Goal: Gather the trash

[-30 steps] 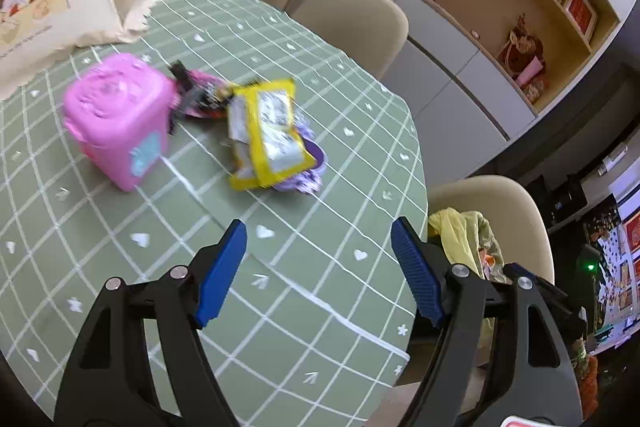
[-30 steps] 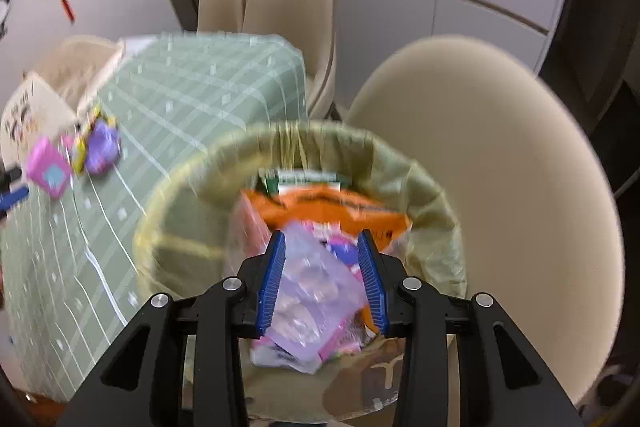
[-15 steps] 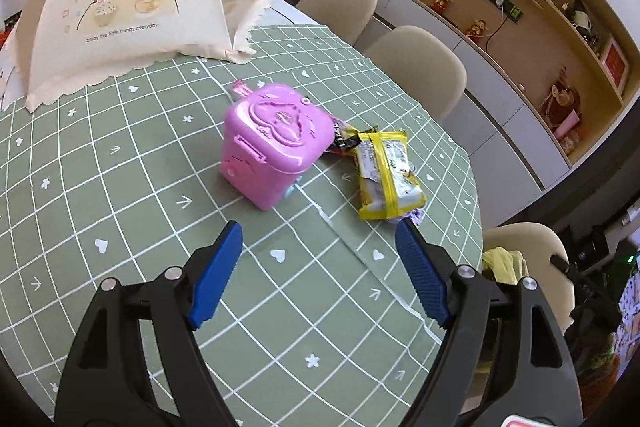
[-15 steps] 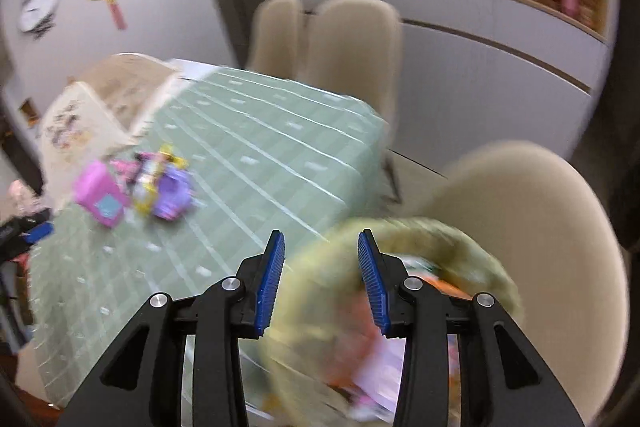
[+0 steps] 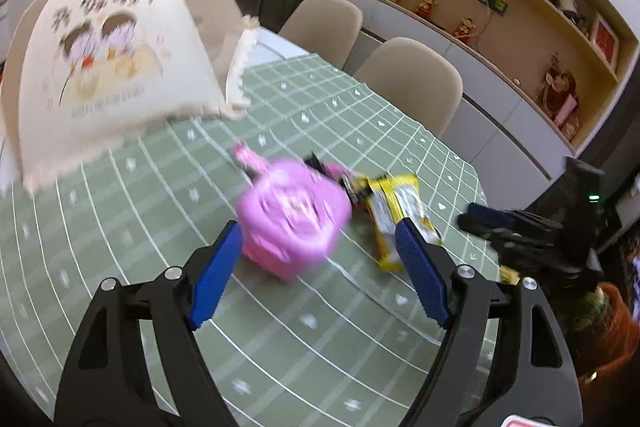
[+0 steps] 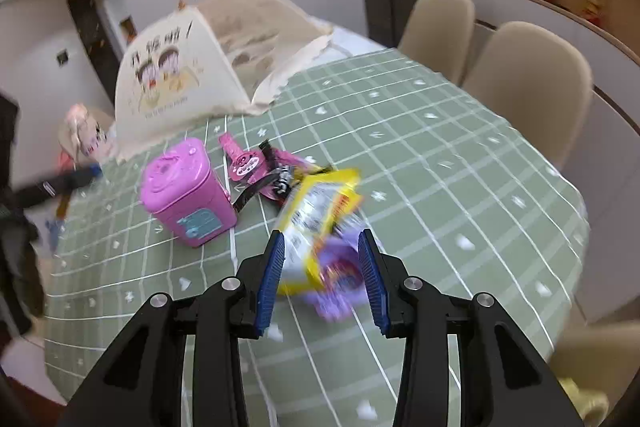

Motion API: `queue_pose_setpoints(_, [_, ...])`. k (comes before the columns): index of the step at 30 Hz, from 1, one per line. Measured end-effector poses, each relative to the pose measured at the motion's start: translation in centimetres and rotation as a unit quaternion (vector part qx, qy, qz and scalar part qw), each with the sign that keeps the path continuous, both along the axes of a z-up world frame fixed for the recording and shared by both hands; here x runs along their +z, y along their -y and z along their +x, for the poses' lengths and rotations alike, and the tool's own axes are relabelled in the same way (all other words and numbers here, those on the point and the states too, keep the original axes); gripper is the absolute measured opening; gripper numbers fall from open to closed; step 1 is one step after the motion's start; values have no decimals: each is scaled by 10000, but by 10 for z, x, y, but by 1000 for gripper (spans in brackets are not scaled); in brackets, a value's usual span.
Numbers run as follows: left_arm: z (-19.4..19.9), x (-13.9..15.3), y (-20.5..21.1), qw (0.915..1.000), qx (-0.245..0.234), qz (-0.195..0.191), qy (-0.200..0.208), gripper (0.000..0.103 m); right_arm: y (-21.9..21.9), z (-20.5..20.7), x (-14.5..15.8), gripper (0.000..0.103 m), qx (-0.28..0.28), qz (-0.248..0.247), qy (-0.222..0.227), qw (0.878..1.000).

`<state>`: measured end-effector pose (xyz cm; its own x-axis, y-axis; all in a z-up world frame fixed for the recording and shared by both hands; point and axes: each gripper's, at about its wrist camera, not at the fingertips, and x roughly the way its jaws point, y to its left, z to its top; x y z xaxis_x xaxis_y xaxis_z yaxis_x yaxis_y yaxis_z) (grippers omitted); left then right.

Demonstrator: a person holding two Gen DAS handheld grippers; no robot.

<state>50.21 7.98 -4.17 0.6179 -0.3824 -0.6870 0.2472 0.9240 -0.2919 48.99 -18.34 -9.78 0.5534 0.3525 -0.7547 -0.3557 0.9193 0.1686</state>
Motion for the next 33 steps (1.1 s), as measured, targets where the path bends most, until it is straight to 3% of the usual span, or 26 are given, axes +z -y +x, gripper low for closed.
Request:
queue_pose_setpoints(5, [66, -10, -19, 9965, -821, 171, -36, 75, -21, 23, -10, 37, 128, -66, 175, 9997])
queue_pose_setpoints(10, [143, -58, -29, 9912, -1216, 352, -385, 67, -15, 32, -16, 37, 88, -289, 261, 9992])
queue_pose_setpoints(16, [202, -102, -18, 9811, -1736, 60, -850, 62, 4, 45, -25, 37, -256, -309, -19, 9992])
queue_pose_setpoints(19, [217, -111, -2, 9714, -2138, -56, -1035, 62, 9, 49, -32, 37, -356, -141, -247, 9990])
queue_pose_setpoints(25, [226, -116, 45, 9390, -3209, 225, -1213, 62, -8, 55, -41, 37, -229, -89, -445, 9987])
queue_pose_setpoints(28, [229, -118, 51, 9401, -3186, 282, -1182, 62, -22, 55, -45, 35, -35, -269, -349, 9990])
queue_pose_setpoints(30, [229, -116, 47, 9460, -3039, 141, -1123, 62, -30, 52, -43, 21, 108, -382, -271, 9988])
queue_pose_setpoints(33, [228, -115, 36, 9509, -2877, 87, -1138, 62, -35, 45, -37, 13, 353, -327, -292, 9984])
